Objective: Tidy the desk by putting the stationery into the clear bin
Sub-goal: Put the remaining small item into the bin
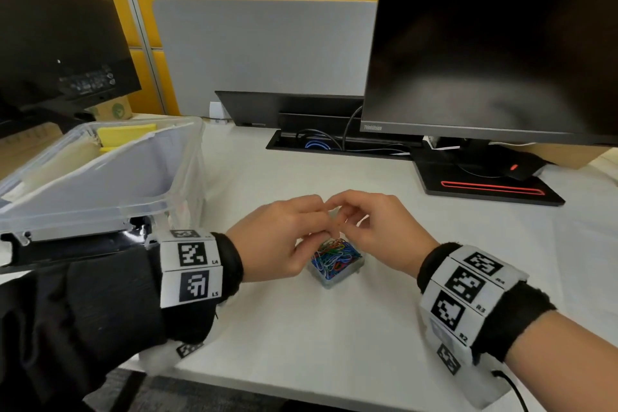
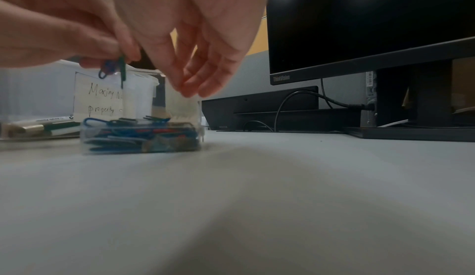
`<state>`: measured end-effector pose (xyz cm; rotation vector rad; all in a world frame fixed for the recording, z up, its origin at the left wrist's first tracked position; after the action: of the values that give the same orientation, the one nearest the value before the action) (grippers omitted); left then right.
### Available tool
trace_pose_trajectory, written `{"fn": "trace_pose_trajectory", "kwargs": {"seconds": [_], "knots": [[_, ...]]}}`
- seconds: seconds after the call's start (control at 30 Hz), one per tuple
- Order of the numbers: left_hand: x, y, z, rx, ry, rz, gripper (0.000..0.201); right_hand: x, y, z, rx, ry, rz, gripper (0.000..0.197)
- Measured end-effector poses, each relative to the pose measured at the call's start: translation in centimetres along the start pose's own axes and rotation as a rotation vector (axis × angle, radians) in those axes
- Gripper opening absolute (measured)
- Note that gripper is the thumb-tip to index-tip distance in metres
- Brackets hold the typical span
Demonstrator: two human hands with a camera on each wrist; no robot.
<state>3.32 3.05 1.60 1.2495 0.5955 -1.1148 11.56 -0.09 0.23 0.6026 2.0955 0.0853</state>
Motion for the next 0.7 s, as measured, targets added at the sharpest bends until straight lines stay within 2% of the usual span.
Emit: {"fn": "trace_pose_trajectory", "kwargs": {"seconds": [0.13,0.3,0.47,0.7], "knots": [[0.2,0.7,-0.8,-0.052,0.038,0.002,0.03,-0.7,0.0,0.7,0.037,-0.12,0.047,0.027],[1.4,2.1,-0.4,-0.085,-0.024,-0.04,0.015,-1.9,-0.1,1.9,0.129,-0.158,0.135,0.017],[2.2,3.6,-0.2,-0.159,-0.071,-0.064,0.015,-2.7,-0.3,3.2,0.223,-0.199,0.181,0.015],[2.9,3.8,-0.6,-0.222,0.077,-0.144,0.02,-3.1,-0.6,3.5,0.255,-0.202,0.206,0.013]]}}
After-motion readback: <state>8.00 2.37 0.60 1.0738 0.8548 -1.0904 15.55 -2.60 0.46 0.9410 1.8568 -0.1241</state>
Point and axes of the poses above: each hand's wrist, its own y-axis towards the middle knuckle, its own x-axis out of the palm, z = x × y, the point moved 10 cm from there along y, towards the middle knuckle, and after that the axes turned 5 degrees about -y, right-handed, at the moved point
